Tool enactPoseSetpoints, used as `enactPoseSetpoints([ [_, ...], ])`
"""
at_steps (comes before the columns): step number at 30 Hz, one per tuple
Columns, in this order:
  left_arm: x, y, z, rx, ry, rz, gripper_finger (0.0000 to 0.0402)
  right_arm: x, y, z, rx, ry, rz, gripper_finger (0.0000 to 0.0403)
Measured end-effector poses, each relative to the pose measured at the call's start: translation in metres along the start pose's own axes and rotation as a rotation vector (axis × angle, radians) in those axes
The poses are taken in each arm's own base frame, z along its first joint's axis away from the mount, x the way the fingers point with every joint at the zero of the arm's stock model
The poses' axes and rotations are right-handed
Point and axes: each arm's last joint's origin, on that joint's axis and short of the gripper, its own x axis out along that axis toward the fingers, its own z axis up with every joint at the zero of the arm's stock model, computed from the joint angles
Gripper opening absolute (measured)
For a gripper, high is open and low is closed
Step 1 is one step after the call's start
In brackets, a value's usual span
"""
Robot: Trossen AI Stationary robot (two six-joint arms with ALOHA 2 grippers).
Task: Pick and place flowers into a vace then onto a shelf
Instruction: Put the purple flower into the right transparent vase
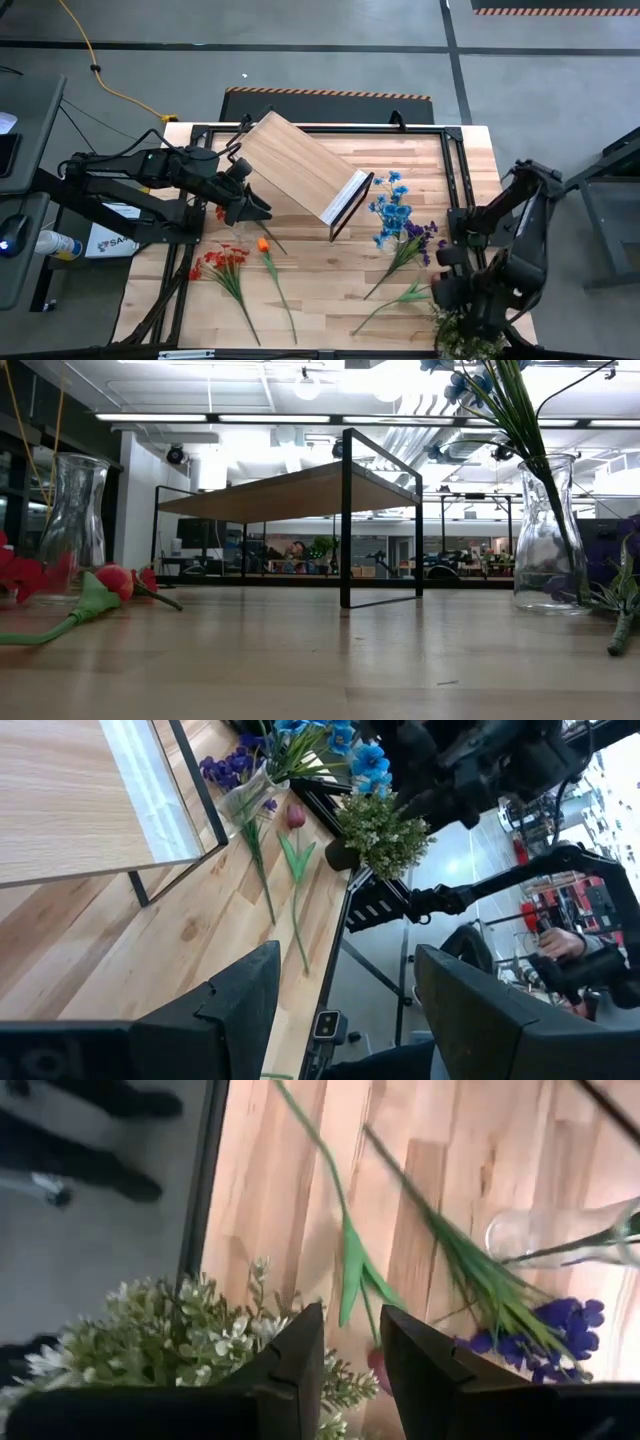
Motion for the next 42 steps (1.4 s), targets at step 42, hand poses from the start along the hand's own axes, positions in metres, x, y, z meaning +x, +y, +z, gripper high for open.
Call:
enactPoseSetpoints([
  [42, 0.000, 0.000, -0.003, 0.015, 0.070, -0.029, 0.0264, 0.120, -0.006, 0.067, -0.409, 0.240, -0.061, 0.0094],
])
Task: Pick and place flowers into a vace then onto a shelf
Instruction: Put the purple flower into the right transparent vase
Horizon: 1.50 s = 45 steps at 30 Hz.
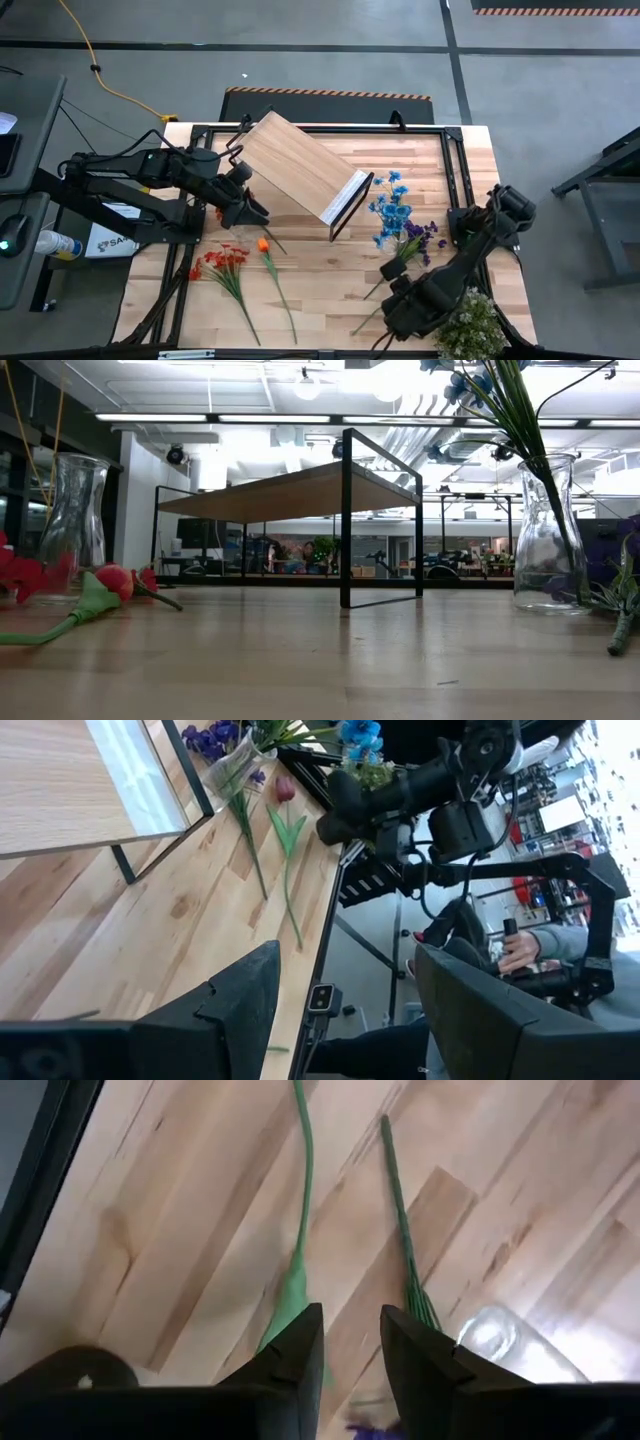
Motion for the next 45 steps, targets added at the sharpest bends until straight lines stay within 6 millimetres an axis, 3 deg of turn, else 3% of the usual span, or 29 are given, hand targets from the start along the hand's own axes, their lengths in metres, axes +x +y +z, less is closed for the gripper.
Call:
enactPoseSetpoints([
  [22, -0.001, 0.009, -0.008, -0.027, 0.083, 0.097, 0.0264, 0.046, -0.007, 0.027, 0.047, 0.015, -0.011, 0.0094],
  [32, -0.001, 0.010, -0.008, -0.028, 0.086, 0.099, 0.0264, 0.053, -0.014, 0.032, 0.116, -0.029, -0.050, 0.0094],
  [39, -0.001, 0.009, -0.009, -0.030, 0.103, 0.087, 0.0264, 0.088, -0.011, 0.016, 0.204, 0.008, 0.030, 0.0094],
  [45, -0.001, 0.011, -0.011, -0.036, 0.122, 0.103, 0.0264, 0.100, -0.011, 0.004, 0.275, 0.065, 0.010, 0.0094],
])
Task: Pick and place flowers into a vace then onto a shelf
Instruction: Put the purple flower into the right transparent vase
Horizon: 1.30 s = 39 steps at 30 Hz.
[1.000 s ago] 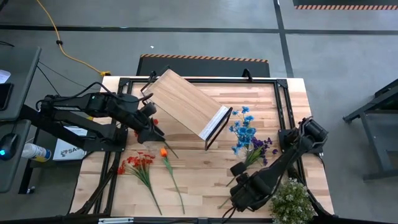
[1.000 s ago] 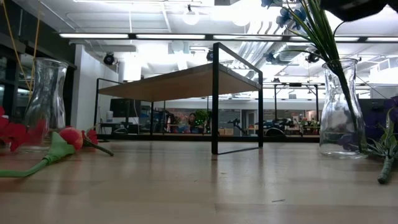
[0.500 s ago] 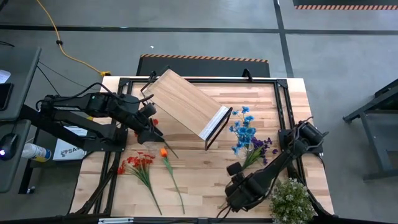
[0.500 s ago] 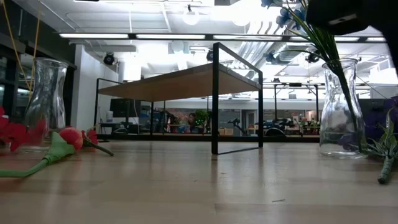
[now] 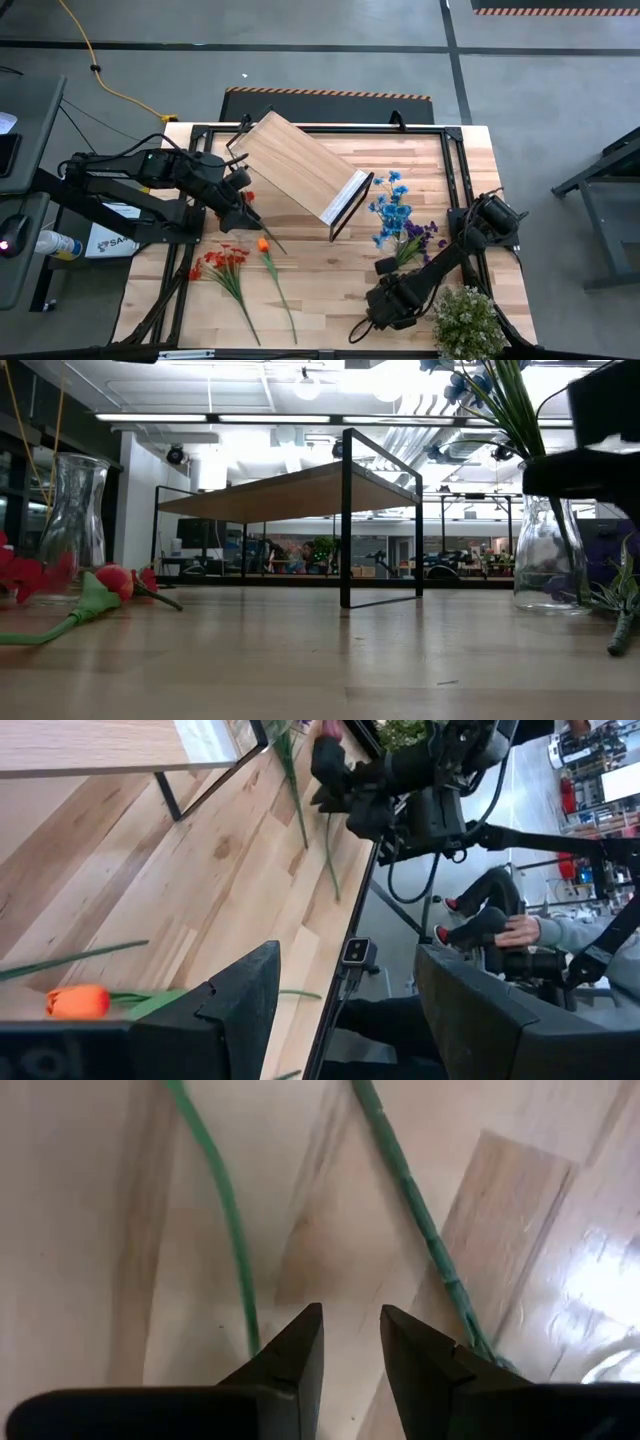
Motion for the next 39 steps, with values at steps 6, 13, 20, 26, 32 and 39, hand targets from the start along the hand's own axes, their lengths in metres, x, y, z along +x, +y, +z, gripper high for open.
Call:
enactPoseSetpoints([
  [6, 0.000, 0.001, -0.001, -0.004, 0.011, 0.011, 0.0264, -0.007, 0.003, 0.004, 0.035, -0.001, 0.053, 0.0094],
  [13, 0.000, 0.002, -0.002, -0.006, 0.017, 0.018, 0.0264, -0.019, 0.002, 0.012, 0.062, -0.060, -0.025, 0.0094],
  [20, 0.000, 0.002, -0.002, -0.006, 0.018, 0.018, 0.0264, -0.011, -0.007, 0.011, 0.024, -0.072, -0.088, 0.0094],
  [26, 0.000, 0.002, -0.002, -0.006, 0.018, 0.018, 0.0264, 0.009, -0.017, 0.005, 0.027, -0.059, -0.078, 0.0094],
  [32, 0.000, 0.002, -0.002, -0.007, 0.019, 0.021, 0.0264, 0.017, -0.022, 0.001, 0.041, -0.050, -0.060, 0.0094],
  [39, 0.000, 0.003, -0.003, -0.011, 0.031, 0.035, 0.0264, 0.018, -0.021, 0.002, 0.043, -0.068, -0.046, 0.0094],
])
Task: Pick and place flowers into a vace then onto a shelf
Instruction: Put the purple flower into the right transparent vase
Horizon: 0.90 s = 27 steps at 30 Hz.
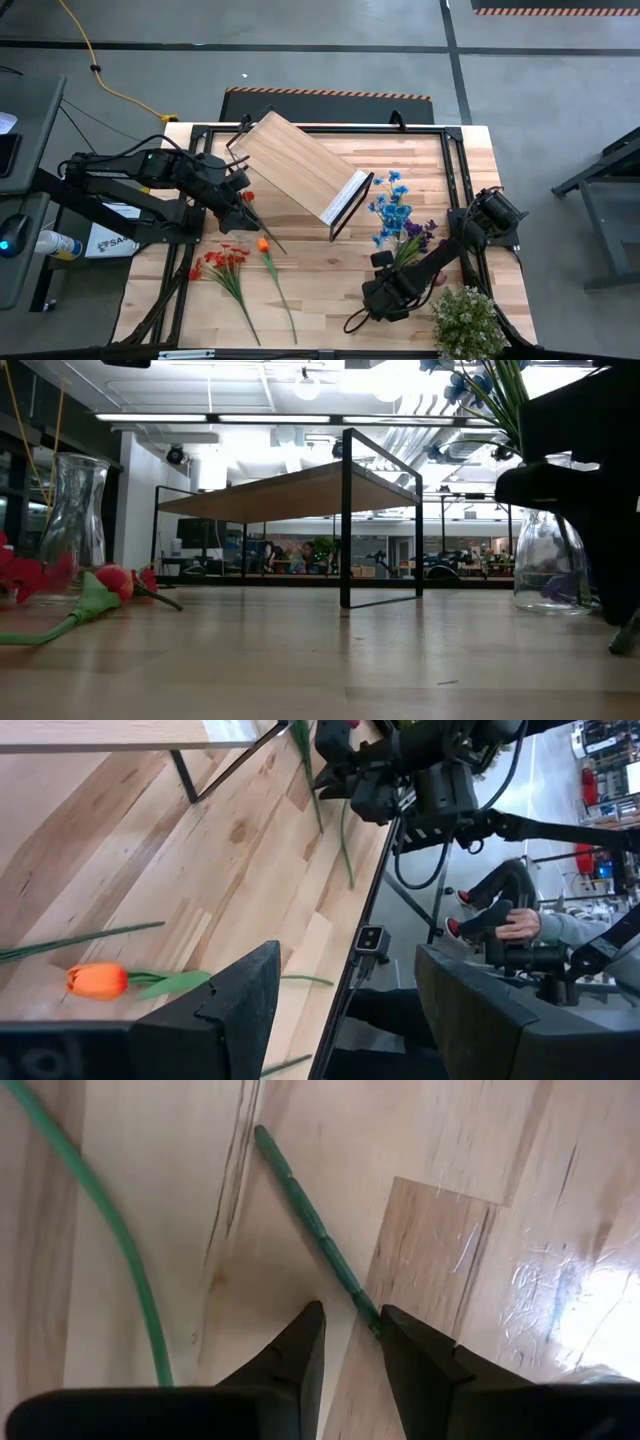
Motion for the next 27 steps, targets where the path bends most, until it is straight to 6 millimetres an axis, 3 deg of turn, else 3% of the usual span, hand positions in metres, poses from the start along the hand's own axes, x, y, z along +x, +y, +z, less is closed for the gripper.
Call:
enactPoseSetpoints([
  [27, 0.0000, -0.0002, 0.0002, 0.001, -0.003, -0.002, 0.0264, -0.0086, -0.0032, -0.0017, -0.008, -0.017, -0.014, 0.0094],
])
